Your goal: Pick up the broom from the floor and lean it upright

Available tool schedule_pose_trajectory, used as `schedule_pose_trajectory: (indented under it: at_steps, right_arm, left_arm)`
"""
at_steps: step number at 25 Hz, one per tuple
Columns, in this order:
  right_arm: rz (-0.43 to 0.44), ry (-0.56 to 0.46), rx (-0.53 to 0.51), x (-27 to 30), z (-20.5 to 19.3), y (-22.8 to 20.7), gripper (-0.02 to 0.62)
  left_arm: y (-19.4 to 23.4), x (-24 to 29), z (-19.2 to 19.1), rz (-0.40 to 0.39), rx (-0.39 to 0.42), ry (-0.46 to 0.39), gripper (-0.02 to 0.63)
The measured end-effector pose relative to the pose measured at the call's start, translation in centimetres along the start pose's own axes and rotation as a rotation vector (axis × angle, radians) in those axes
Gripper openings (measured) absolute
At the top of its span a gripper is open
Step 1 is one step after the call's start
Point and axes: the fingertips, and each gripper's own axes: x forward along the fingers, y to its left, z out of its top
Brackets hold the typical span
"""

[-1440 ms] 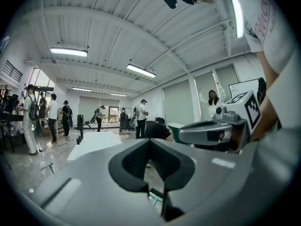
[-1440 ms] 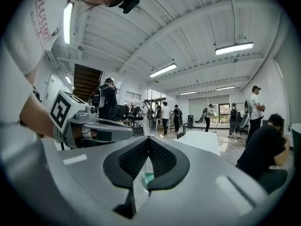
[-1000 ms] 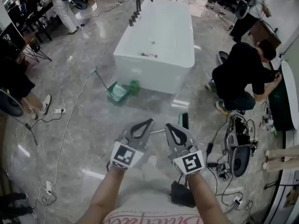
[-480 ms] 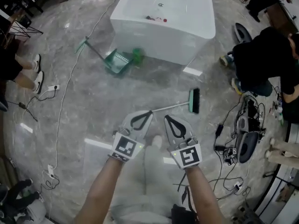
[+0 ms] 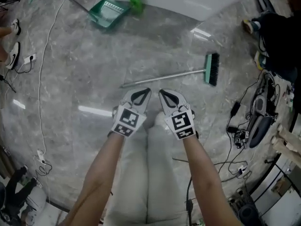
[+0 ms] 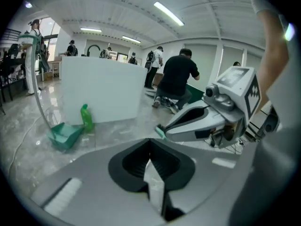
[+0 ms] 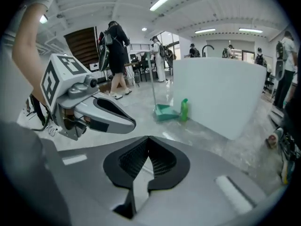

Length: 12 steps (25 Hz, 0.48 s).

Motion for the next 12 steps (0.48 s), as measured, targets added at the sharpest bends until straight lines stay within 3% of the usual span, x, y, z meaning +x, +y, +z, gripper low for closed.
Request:
schedule_pose_trajectory:
  at_steps: [6, 8, 12]
  right_arm:
    - [0.073, 0.165, -0.043, 7.9, -8.4, -0.9, 0.003]
    - [0.092, 0.238, -0.071, 10.6, -11.3, -1.5, 0.103]
    - [0.144, 0.417, -0.248, 15.0, -17.6, -1.9, 0.184]
  left_arm:
    - [1.4, 4.2, -8.7, -0.032, -0.019, 0.084, 0.000]
    - [2.8, 5.4, -10.1, -0.024, -0.025, 0.078, 0.000]
    - [5.1, 7.8, -12.9, -0.006, -0.031, 0.079, 0.000]
